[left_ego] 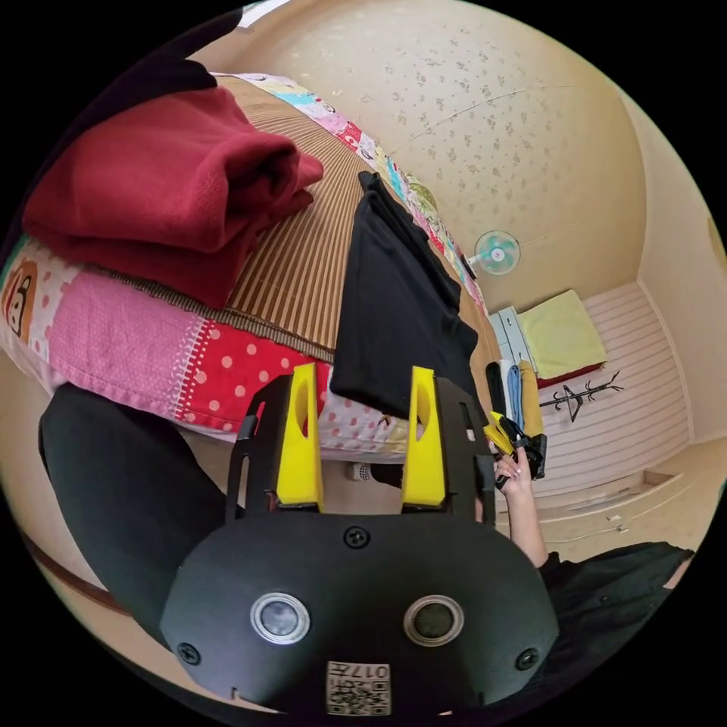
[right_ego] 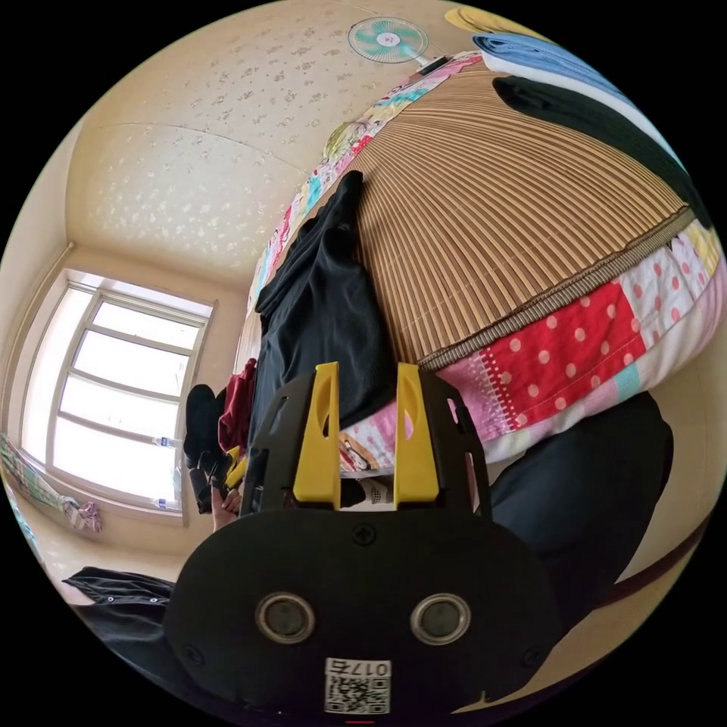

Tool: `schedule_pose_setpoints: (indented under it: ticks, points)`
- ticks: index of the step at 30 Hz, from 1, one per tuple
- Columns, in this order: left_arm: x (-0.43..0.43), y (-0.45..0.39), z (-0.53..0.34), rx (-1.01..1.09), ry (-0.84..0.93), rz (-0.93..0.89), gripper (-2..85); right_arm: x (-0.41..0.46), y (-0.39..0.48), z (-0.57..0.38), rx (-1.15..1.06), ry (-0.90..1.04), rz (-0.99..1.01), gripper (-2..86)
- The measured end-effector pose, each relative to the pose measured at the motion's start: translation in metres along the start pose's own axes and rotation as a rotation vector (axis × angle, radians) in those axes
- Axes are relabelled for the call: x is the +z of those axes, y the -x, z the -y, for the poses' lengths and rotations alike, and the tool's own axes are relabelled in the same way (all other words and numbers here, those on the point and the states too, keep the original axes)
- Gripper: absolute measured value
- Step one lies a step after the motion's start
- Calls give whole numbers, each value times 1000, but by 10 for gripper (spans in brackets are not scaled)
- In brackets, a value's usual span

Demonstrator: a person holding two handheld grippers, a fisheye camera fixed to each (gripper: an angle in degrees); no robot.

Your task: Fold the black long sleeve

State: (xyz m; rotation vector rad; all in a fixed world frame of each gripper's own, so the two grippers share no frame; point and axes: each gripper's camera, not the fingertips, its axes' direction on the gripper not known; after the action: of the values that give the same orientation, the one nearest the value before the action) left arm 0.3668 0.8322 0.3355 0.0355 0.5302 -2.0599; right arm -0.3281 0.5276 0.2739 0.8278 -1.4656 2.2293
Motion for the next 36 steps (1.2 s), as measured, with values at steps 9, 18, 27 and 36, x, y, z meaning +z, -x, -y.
schedule_pose_setpoints:
  ticks: [9, 18, 27, 36]
  points:
    - [-66, 5, 16, 146, 36, -251, 42, -36, 17, -21, -106, -10, 90, 38]
    - [-200, -39, 35, 386, 4, -710, 41, -172, 75, -64, -422, -218, 422, 31]
    - [-162, -38, 48, 130, -34, -609, 42, -176, 79, -65, -358, -285, 336, 28]
    - [-60, -93, 160, 12, -207, -402, 41, -38, 79, 58, -149, -286, 161, 30]
